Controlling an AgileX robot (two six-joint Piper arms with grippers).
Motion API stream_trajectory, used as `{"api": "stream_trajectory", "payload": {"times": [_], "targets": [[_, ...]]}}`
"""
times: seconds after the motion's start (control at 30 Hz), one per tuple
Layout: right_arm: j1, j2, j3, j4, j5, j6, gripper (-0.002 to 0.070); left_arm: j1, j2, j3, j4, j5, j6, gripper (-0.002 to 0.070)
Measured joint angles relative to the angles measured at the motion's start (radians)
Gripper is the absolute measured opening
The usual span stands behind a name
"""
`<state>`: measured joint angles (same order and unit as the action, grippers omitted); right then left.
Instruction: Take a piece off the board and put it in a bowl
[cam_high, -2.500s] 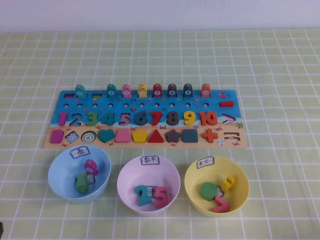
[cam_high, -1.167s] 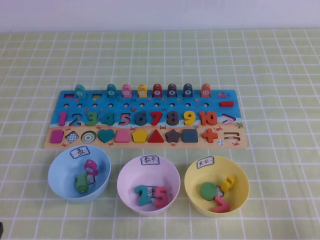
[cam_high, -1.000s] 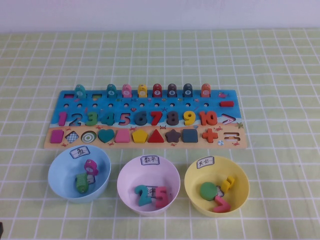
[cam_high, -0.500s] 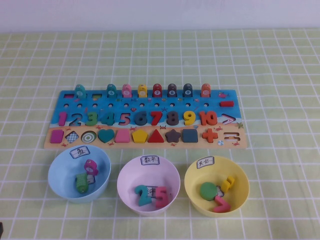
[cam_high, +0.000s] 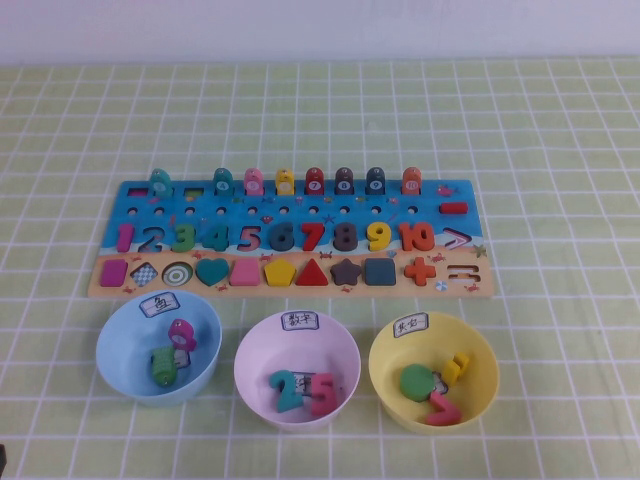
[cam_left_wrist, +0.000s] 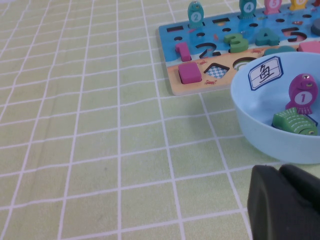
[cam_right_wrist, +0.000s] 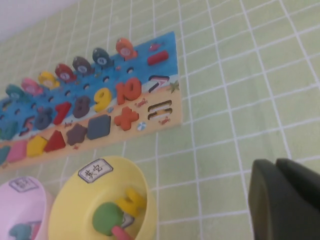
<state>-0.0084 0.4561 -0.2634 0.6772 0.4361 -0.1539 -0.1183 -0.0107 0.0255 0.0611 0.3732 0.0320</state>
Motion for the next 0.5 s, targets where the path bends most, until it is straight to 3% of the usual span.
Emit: {"api": "stream_trajectory", "payload": {"times": [0.27, 0.5], "targets": [[0.000, 0.409, -0.417, -0.177, 0.277, -0.075, -0.0017, 0.000, 0.000, 0.000, 0.000, 0.000, 0.000, -0.0005], [0.000, 0.584, -0.649, -0.267, 0.414, -0.077, -0.0017, 0.000, 0.000, 0.000, 0.000, 0.000, 0.000, -0.0005]]}}
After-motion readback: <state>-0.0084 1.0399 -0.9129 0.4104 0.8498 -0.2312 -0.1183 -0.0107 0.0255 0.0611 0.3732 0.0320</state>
